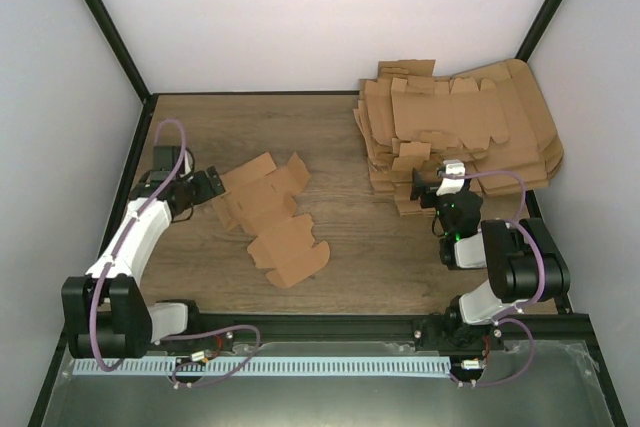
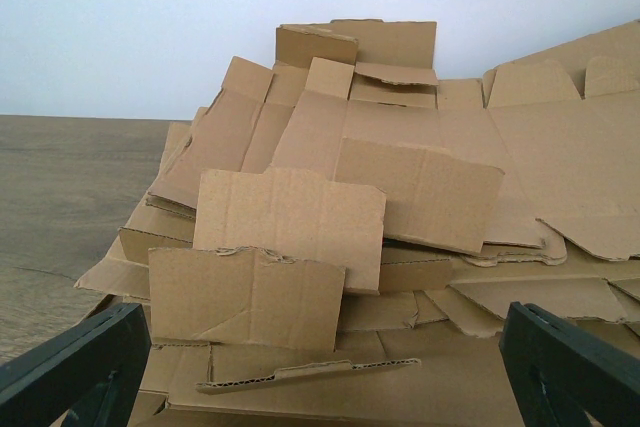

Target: Fold the paper box

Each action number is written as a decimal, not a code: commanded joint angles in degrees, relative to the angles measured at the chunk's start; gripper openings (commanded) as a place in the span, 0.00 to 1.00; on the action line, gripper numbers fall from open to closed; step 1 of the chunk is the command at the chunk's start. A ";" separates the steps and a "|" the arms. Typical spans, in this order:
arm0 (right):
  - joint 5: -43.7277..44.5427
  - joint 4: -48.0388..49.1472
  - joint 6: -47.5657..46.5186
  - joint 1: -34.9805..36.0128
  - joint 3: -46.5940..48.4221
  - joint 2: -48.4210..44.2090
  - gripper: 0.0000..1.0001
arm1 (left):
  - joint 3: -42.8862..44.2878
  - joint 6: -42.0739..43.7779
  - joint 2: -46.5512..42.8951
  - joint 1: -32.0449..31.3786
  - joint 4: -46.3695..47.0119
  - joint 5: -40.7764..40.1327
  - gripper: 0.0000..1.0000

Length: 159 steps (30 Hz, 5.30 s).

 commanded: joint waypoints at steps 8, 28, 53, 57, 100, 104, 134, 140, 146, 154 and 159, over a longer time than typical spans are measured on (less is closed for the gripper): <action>-0.02 1.63 0.28 -0.51 1.40 0.23 1.00 | -6.14 -7.70 1.02 3.80 5.51 7.55 1.00; -0.04 1.64 0.28 -0.48 1.41 0.23 1.00 | -11.08 -15.64 8.27 2.23 12.07 6.84 0.82; -0.03 1.64 0.25 -0.51 1.41 0.28 1.00 | -4.40 -2.90 5.99 -2.19 6.96 14.54 0.04; -0.08 1.65 0.28 -0.52 1.40 0.24 1.00 | -2.60 1.46 7.49 -2.24 5.25 15.60 0.04; -0.07 1.54 0.36 -0.51 1.51 0.35 1.00 | 0.59 9.79 8.12 -6.01 1.83 20.50 0.04; 0.94 2.44 0.43 -0.51 0.97 -0.07 1.00 | 0.52 9.95 7.63 -6.17 1.62 20.29 0.04; -31.18 -61.05 22.19 6.52 17.76 -15.73 0.96 | -0.34 9.14 2.90 -9.58 2.57 17.92 0.04; -24.68 -61.83 23.80 15.85 21.38 -10.61 0.91 | -0.28 8.98 2.74 -10.94 2.60 17.62 0.04; -17.75 -61.76 27.32 20.50 24.19 -5.28 0.87 | -0.12 8.49 2.15 -11.98 2.06 15.85 0.04; -14.44 -61.85 28.46 22.25 26.31 -1.12 0.57 | -0.62 8.27 0.92 -12.50 2.79 15.72 0.04; -13.10 -62.72 26.85 22.26 26.49 -3.21 0.20 | -1.19 7.08 0.61 -12.95 3.30 16.25 0.04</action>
